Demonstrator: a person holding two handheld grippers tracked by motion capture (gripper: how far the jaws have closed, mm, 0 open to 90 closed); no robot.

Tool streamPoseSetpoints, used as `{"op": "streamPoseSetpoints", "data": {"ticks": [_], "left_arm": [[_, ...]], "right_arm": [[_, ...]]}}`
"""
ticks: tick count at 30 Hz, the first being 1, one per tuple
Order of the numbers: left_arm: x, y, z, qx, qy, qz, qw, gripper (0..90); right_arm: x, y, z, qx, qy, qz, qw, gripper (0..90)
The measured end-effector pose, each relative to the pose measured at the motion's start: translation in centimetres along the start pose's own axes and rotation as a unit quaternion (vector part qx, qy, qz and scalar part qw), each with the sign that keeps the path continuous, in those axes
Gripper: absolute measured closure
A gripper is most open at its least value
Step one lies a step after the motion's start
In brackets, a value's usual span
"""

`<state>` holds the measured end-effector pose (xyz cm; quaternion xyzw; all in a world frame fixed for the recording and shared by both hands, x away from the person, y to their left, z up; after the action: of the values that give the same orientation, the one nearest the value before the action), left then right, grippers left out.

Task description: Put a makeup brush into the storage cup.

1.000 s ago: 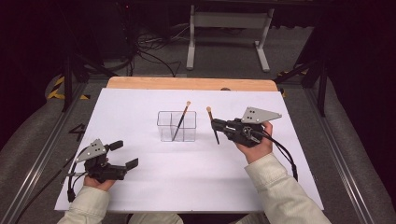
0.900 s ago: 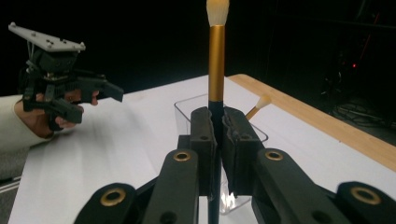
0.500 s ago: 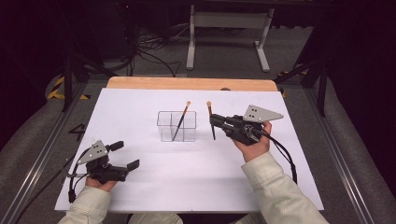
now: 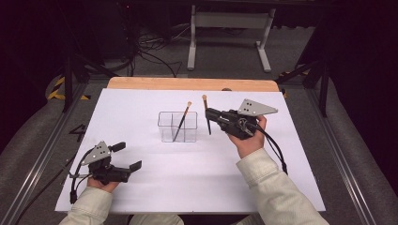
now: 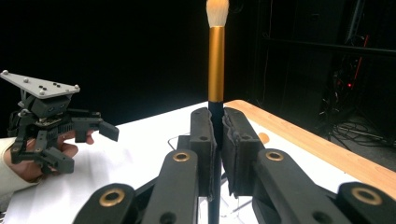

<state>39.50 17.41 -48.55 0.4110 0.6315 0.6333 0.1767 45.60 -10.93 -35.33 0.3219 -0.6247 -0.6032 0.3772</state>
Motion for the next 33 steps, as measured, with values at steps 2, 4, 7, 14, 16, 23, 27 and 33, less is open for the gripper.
{"op": "streamPoseSetpoints", "data": {"ticks": [2,4,7,14,16,23,27,33], "left_arm": [[0.0,-0.1,0.0,0.004,-0.002,0.002,1.0000,0.4],[0.0,-0.1,0.0,0.003,-0.002,0.003,1.0000,0.4],[0.0,-0.1,0.0,0.003,-0.002,0.003,1.0000,0.4],[-0.1,-0.1,0.0,0.005,-0.001,0.004,1.0000,0.4],[-0.1,-0.1,0.0,0.005,-0.001,0.003,1.0000,0.4],[-0.1,-0.1,0.0,0.005,-0.003,0.003,1.0000,0.4],[-0.1,-0.1,0.0,0.006,-0.003,0.003,1.0000,0.4],[0.0,-0.2,-0.1,0.003,-0.001,0.004,1.0000,0.3]], "right_arm": [[-0.3,0.1,0.1,0.000,-0.001,0.000,1.0000,83.0],[-0.7,0.2,0.2,-0.001,-0.002,-0.001,1.0000,82.9],[-1.5,0.4,0.4,0.000,0.000,0.000,1.0000,82.9],[-2.5,0.6,0.6,0.002,-0.002,-0.003,1.0000,82.9],[-2.7,0.7,0.5,0.000,-0.001,-0.005,1.0000,82.9],[-3.3,0.7,0.4,-0.004,-0.005,-0.012,0.9999,82.7],[-3.8,0.8,0.3,-0.010,-0.005,-0.016,0.9998,82.7],[-4.5,0.8,0.2,-0.016,-0.005,-0.021,0.9996,82.7]]}}
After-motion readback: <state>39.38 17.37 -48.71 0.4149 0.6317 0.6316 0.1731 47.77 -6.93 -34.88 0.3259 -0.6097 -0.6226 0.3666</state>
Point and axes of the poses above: each handheld gripper's, and its own axes: x roughly backward along the jaws, y roughly out of its top, z roughly to its left, the point moved 9 cm from there along -x, roughly forward along the jaws, and after that the axes turned 4 degrees about -z, right-handed, at the moved point
